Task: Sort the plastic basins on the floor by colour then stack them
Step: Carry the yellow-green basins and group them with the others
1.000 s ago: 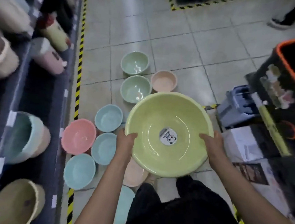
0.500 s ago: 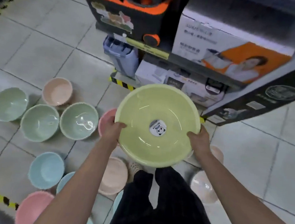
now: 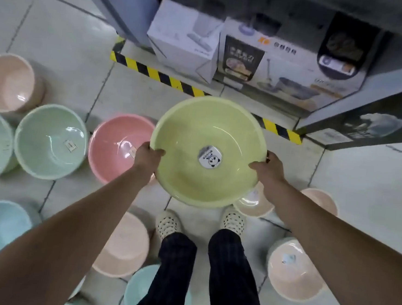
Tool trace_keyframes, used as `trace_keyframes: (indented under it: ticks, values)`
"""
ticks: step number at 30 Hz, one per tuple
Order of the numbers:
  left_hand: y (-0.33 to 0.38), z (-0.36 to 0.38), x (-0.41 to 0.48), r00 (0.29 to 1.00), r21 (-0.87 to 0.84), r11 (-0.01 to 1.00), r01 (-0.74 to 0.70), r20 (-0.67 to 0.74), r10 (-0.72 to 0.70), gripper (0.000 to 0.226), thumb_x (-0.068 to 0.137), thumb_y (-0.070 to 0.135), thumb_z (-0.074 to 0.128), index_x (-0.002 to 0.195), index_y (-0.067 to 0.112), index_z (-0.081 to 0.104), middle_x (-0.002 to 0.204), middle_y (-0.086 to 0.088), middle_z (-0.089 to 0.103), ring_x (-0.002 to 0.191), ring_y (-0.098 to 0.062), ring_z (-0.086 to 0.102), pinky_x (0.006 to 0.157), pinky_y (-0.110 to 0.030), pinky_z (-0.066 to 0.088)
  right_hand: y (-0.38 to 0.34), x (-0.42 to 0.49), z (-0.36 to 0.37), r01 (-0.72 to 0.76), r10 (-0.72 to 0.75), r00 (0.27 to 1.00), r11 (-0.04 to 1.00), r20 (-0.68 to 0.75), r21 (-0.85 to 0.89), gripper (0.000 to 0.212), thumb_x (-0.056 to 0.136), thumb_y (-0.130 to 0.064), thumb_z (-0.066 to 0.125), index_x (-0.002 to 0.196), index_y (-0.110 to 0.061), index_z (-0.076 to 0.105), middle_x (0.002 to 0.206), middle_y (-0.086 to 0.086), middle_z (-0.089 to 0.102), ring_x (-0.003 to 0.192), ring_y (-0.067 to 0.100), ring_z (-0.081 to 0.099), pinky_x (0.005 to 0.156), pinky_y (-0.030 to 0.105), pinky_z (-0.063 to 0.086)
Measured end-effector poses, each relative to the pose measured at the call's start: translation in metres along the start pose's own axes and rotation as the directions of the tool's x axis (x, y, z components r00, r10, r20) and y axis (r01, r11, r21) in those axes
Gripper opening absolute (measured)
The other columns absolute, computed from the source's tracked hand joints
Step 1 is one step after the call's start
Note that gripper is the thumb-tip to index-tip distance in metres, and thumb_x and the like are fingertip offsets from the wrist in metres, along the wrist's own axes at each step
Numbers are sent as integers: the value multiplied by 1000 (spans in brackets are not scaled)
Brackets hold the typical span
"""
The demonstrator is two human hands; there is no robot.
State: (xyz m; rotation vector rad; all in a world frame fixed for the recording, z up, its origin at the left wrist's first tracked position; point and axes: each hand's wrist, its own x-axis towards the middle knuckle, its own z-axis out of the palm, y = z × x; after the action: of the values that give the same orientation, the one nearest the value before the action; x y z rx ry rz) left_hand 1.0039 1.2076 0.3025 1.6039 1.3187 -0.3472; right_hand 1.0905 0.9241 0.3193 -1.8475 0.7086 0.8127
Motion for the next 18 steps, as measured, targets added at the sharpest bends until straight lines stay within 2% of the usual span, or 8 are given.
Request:
trace_keyframes:
  ticks: [3,6,9,11,14,16,18]
  values:
    - [-42,37,70,999,139,989,-50,12,49,38,86,12,66,118,-5,59,107,-19,66,85,-29,59,64,-32,48,35,79,30,23,-23,999,1000,-27,14,51,80,2,65,129,-9,59,110,8,64,95,27,61,80,35,50]
    - [-78,69,131,1000,133,991,-27,12,26,37,88,18,64,116,-5,57,103,-20,65,82,-30,59,60,-32,47,67,144,56,16,-15,999,1000,-40,25,50,80,1,64,129,-13,60,109,5,65,93,27,61,78,36,51]
    - [-107,95,186,999,46,998,53,13,-53,40,88,18,63,122,-3,54,106,-20,64,85,-31,59,70,-40,53,95,202,85,6,-6,1000,1000,-27,11,52,80,1,63,129,-14,62,109,5,66,95,28,62,76,34,51]
    - [-119,107,204,996,-1,996,88,25,-88,40,86,13,61,122,-2,56,101,-20,64,81,-31,59,72,-43,54,105,226,93,26,-27,999,999,-30,-41,51,80,1,63,129,-14,61,111,5,66,99,28,63,83,39,55]
    - [-139,125,229,996,-82,994,70,62,-65,32,83,5,62,115,3,61,97,-14,66,80,-28,61,67,-32,53,124,263,108,62,-73,995,987,-65,-149,48,82,0,61,128,-15,61,112,6,65,100,29,62,90,44,54]
    - [-147,135,239,995,-138,989,47,93,-35,31,74,9,66,105,7,61,94,-14,67,81,-29,64,73,-38,56,135,279,111,81,-100,991,975,-85,-206,45,83,0,61,127,-13,61,110,8,64,95,28,60,83,39,53]
    - [-159,141,250,995,-160,986,45,99,-30,42,62,18,66,101,6,60,99,-18,69,89,-35,68,82,-48,58,143,289,112,104,-130,987,962,-89,-254,44,84,1,62,126,-10,62,106,8,63,91,26,58,81,39,52]
